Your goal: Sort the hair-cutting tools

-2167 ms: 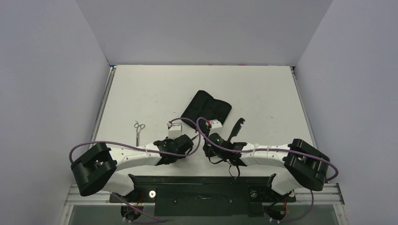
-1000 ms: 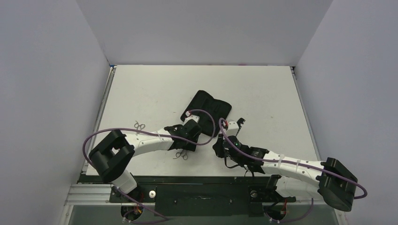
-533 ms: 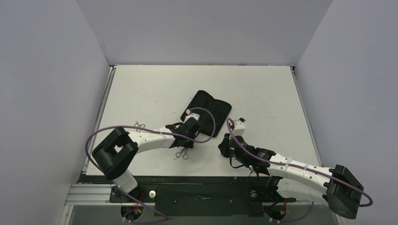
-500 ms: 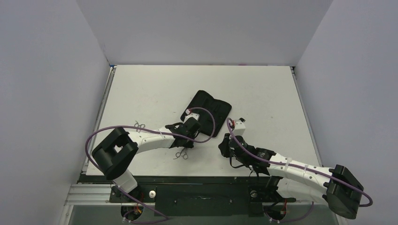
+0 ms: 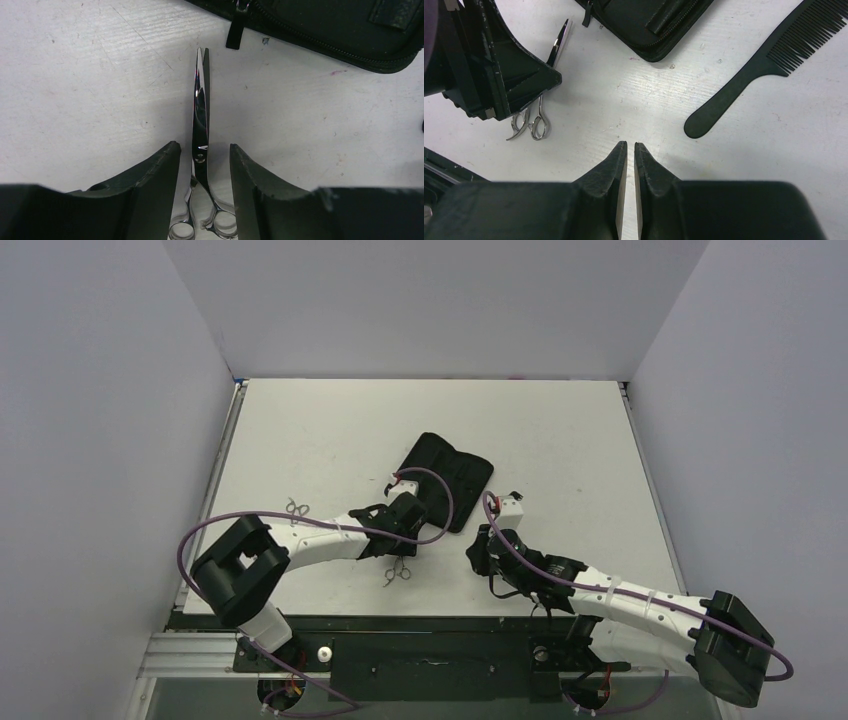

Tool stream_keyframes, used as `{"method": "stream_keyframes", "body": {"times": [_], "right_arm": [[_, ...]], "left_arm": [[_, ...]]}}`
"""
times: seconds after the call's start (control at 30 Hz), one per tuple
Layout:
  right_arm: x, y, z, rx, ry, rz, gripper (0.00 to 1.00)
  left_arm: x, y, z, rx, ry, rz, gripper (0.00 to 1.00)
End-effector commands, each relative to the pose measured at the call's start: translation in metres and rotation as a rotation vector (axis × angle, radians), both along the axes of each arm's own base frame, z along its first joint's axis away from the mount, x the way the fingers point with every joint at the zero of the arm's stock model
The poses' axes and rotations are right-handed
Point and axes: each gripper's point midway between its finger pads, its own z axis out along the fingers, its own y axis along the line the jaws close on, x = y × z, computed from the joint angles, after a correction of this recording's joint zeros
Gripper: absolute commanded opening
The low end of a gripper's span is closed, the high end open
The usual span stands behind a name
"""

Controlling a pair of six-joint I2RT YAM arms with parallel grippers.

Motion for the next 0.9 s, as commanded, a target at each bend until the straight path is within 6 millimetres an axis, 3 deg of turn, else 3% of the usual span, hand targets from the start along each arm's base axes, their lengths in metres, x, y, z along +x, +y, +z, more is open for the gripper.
{"method": "stream_keyframes", "body": {"times": [0.0,0.13,0.37,0.5,0.63,0.73,0.87], "right_arm": [[0.009,0.001,0.008,0.008,-0.033,-0.027,0.08],[0.01,0.001,0.008,0.003,-0.034,-0.025,0.08],[0.012,0.003,0.011,0.0,-0.037,-0.025,0.08],[0.013,0.0,0.013,0.0,-0.041,-0.031,0.08],[0.014,-0.003,0.015,0.002,-0.044,-0.04,0.08],[0.016,-0.006,0.015,0.002,-0.044,-0.047,0.08],[0.017,-0.008,0.016,0.002,-0.047,-0.053,0.08]], "left_arm": [[-0.004,0.002,0.006,-0.016,0.003,0.01,0.42],[-0.007,0.005,0.004,0.005,0.018,-0.009,0.41],[-0.012,0.004,-0.007,0.049,0.067,-0.046,0.27],[-0.013,0.005,-0.009,0.071,0.082,-0.055,0.24],[-0.014,0.006,-0.01,0.082,0.09,-0.06,0.27],[-0.016,0.007,-0.009,0.095,0.088,-0.066,0.35],[-0.02,0.008,-0.009,0.129,0.088,-0.08,0.34]]}}
